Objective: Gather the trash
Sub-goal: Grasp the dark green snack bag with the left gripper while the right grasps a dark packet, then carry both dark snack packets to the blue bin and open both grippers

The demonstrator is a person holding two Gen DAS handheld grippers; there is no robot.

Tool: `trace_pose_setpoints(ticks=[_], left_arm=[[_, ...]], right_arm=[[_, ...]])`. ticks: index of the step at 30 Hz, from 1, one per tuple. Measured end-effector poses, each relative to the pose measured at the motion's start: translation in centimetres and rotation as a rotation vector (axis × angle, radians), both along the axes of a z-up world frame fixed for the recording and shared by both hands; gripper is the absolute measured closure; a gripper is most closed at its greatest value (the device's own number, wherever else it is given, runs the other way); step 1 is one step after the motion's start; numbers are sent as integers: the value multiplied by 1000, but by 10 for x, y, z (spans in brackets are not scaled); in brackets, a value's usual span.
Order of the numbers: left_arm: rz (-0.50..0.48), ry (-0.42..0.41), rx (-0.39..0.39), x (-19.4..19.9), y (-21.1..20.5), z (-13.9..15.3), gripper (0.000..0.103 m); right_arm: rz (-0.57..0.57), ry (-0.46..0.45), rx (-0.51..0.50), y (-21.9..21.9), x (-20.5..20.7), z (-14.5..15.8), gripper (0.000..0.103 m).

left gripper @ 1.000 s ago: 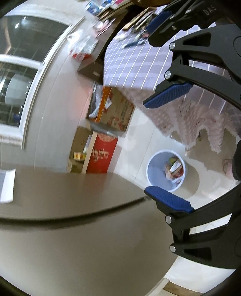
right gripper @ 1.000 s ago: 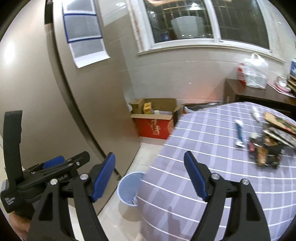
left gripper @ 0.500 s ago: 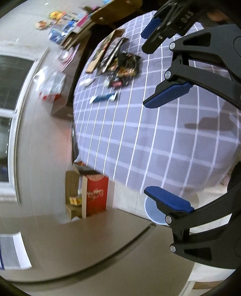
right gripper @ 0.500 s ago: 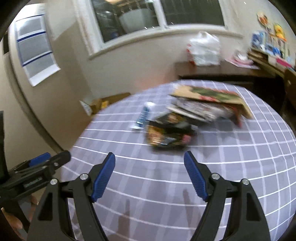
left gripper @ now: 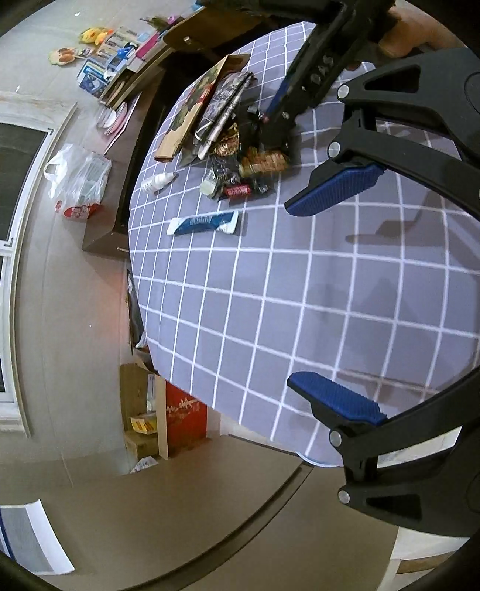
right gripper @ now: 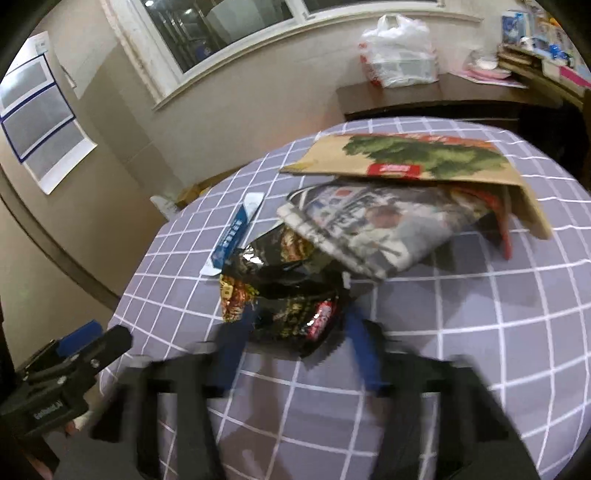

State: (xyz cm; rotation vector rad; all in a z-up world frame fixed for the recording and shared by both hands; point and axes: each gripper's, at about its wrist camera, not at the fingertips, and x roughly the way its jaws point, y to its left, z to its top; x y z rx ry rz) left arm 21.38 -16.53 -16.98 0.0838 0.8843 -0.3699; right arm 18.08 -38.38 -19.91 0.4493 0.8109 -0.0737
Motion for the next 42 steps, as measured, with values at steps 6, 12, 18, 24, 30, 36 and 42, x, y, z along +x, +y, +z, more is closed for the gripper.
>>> trace_pose_setpoints(ticks=[6,12,18,24,30,36,42], left_arm=[[-72,8,14,-1,-32,-4,18],[-175,-18,101,-4,-79,-12,18],[-227,-47,164,6,-112,-21,19],[-230,-45,166,21,-118,-27,32],[-285,-45,125,20,-126,-28,57],[-267,-7,66,19,-117,-25,75],[-229,-21,8,-6,-85,-11,81]], right_arm=[[8,-19,-59,-5,-16,9,91],[-118,-61,-175,-29,-46,22,92],[-137,-77,-150,-49,-51,21,92],[-114,-77,-122,-51,-48,20,92],[-93,-75,-115,-47,-42,19,92],[-69,-77,-104,-40,-42,18,93],[-28,-95,-74,-23,-46,25,95]])
